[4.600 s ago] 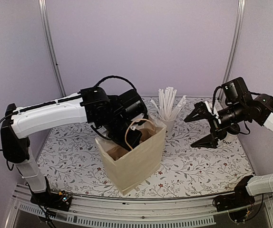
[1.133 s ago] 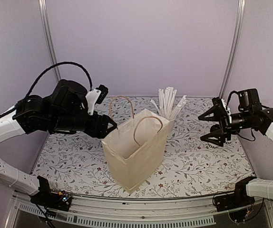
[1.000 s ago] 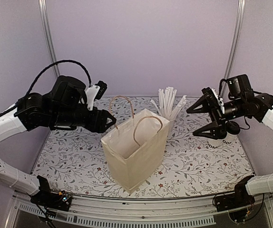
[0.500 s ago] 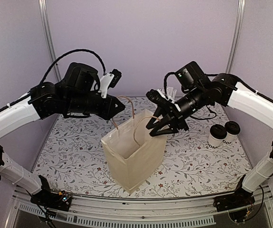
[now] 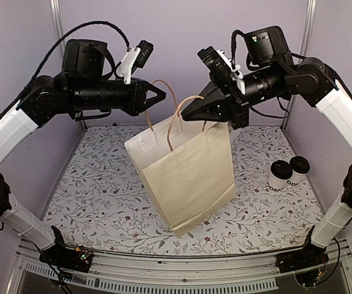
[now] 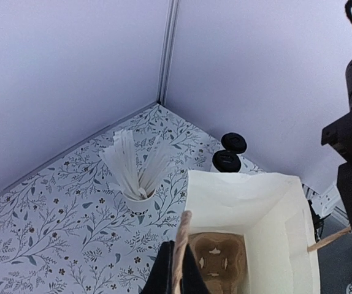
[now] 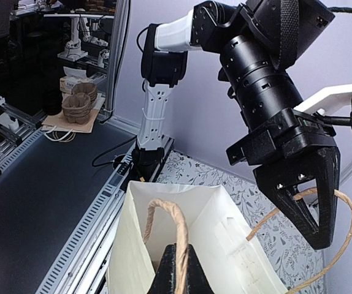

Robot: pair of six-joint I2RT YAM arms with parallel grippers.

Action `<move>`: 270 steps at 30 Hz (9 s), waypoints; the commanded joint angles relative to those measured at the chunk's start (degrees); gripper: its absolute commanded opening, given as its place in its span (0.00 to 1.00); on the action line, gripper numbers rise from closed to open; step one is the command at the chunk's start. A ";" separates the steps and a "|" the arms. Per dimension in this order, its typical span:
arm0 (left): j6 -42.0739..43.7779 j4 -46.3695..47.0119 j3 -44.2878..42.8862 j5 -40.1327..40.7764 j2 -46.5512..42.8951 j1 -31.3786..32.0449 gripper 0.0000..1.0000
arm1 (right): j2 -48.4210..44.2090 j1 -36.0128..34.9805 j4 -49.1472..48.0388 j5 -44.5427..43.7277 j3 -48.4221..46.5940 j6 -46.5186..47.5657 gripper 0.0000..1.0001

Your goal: Pack the takeout coffee

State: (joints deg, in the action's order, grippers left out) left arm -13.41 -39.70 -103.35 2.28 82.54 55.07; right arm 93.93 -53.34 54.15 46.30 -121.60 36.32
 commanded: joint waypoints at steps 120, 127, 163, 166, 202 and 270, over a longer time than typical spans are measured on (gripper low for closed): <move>14.68 21.78 30.00 11.12 -0.86 29.02 0.00 | -50.89 43.83 -20.21 -0.95 76.12 -1.21 0.99; 10.56 18.60 27.39 -1.45 -1.35 22.12 0.00 | -41.43 43.85 -5.98 -5.79 61.83 1.13 0.99; 9.96 20.11 15.67 -20.45 3.65 -14.99 0.97 | -24.69 28.79 -1.40 5.99 38.97 1.04 0.89; 9.58 18.49 10.56 -20.94 8.20 -15.07 0.92 | -18.35 23.06 -1.19 2.34 32.50 0.50 0.87; 1.03 11.49 0.38 -27.82 8.32 -14.30 0.00 | -0.94 6.94 4.61 7.11 7.56 -0.54 0.00; 9.15 35.97 39.59 -24.13 -6.46 -28.24 0.83 | 1.13 54.09 17.74 -33.71 35.84 12.71 0.91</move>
State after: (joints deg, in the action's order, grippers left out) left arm -4.54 -4.56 -63.64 -21.02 75.99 27.22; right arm 92.42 1.54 68.40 10.87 -83.55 48.69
